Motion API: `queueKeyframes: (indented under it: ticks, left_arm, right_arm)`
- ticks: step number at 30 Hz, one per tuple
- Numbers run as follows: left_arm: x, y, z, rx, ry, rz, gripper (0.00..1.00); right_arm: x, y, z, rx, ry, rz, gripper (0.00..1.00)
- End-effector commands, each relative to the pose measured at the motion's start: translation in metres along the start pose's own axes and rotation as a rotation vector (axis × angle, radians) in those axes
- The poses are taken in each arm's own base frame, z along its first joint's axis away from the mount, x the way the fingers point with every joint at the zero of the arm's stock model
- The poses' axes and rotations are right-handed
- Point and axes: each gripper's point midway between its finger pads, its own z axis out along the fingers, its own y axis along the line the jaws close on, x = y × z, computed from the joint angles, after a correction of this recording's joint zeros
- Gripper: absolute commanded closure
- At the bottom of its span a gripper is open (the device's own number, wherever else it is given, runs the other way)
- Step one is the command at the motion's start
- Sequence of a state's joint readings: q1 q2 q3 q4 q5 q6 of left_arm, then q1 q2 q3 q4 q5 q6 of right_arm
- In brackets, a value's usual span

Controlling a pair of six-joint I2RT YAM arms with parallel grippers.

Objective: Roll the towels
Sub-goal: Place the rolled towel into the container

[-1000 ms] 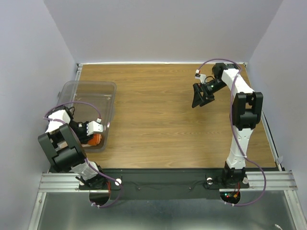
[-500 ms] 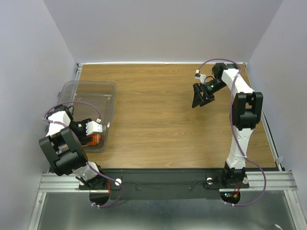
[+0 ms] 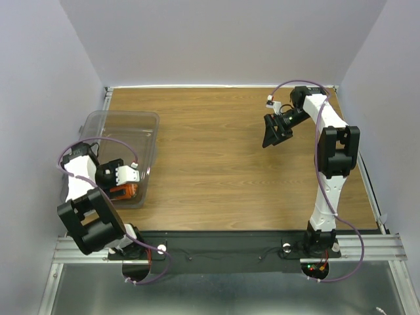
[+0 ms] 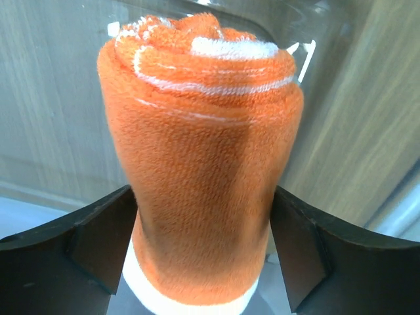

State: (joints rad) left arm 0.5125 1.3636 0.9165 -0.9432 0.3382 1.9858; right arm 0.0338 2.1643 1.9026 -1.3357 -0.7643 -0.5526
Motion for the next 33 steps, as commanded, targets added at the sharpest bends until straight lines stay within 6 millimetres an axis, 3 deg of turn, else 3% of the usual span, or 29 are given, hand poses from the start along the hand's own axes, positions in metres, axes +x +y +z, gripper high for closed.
queueKeyframes:
  ticks: [1, 3, 4, 7, 15, 18, 19, 21, 22, 23, 24, 25, 26, 27, 28, 29, 31, 32, 33]
  left_arm:
    - [-0.009, 0.003, -0.01, 0.035, 0.016, 0.58, 0.09]
    - [-0.009, -0.003, -0.011, 0.052, 0.025, 0.584, 0.08]
    - [-0.01, -0.003, -0.014, 0.044, 0.025, 0.575, 0.01]
    - [-0.019, 0.0, -0.023, 0.005, 0.005, 0.557, 0.01]
    - [-0.044, 0.018, -0.078, -0.203, 0.043, 0.554, 0.01]
    - [-0.068, 0.035, -0.109, -0.356, -0.012, 0.504, 0.01]
    - [-0.075, 0.038, -0.117, -0.397, -0.056, 0.398, 0.01]
    - [-0.101, 0.061, -0.155, -0.544, -0.151, 0.301, 0.01]
    - [-0.117, 0.065, -0.165, -0.569, -0.248, 0.123, 0.01]
    - [-0.134, 0.084, -0.197, -0.667, -0.3, 0.075, 0.01]
    - [-0.145, 0.093, -0.203, -0.669, -0.337, 0.009, 0.01]
    - [-0.162, 0.099, -0.222, -0.689, -0.41, -0.16, 0.01]
    - [-0.183, 0.116, -0.219, -0.68, -0.416, -0.187, 0.01]
    - [-0.199, 0.126, -0.24, -0.717, -0.458, -0.218, 0.01]
    - [-0.208, 0.133, -0.244, -0.707, -0.506, -0.283, 0.01]
    - [-0.223, 0.144, -0.242, -0.658, -0.598, -0.392, 0.01]
    - [-0.253, 0.156, -0.256, -0.654, -0.716, -0.468, 0.01]
    - [-0.255, 0.173, -0.254, -0.683, -0.719, -0.558, 0.01]
    - [-0.289, 0.17, -0.248, -0.64, -0.75, -0.528, 0.01]
  right_arm:
    - [-0.003, 0.016, -0.012, -0.021, -0.031, -0.041, 0.0]
    - [-0.003, 0.018, -0.014, -0.017, -0.034, -0.05, 0.0]
    - [-0.003, 0.018, -0.014, -0.016, -0.035, -0.053, 0.0]
    - [-0.003, 0.019, -0.015, -0.017, -0.036, -0.06, 0.0]
    - [-0.003, 0.024, -0.02, -0.014, -0.049, -0.094, 0.0]
    - [-0.004, 0.029, -0.024, -0.011, -0.06, -0.112, 0.0]
    - [-0.004, 0.031, -0.025, -0.012, -0.063, -0.116, 0.0]
    - [-0.006, 0.036, -0.032, -0.005, -0.083, -0.132, 0.0]
    - [-0.007, 0.039, -0.033, -0.009, -0.089, -0.138, 0.0]
    - [-0.008, 0.041, -0.037, -0.006, -0.099, -0.14, 0.0]
    - [-0.01, 0.045, -0.043, 0.003, -0.118, -0.151, 0.0]
    - [-0.011, 0.046, -0.047, 0.008, -0.126, -0.152, 0.0]
    - [-0.013, 0.048, -0.051, 0.015, -0.138, -0.149, 0.0]
    - [-0.016, 0.051, -0.059, 0.029, -0.163, -0.16, 0.0]
    - [-0.018, 0.053, -0.062, 0.033, -0.175, -0.16, 0.0]
    - [-0.021, 0.05, -0.074, 0.054, -0.209, -0.131, 0.0]
    - [-0.028, 0.048, -0.096, 0.099, -0.284, -0.134, 0.0]
    - [-0.029, 0.047, -0.103, 0.12, -0.311, -0.095, 0.0]
    - [-0.03, 0.041, -0.114, 0.155, -0.343, -0.077, 0.0]
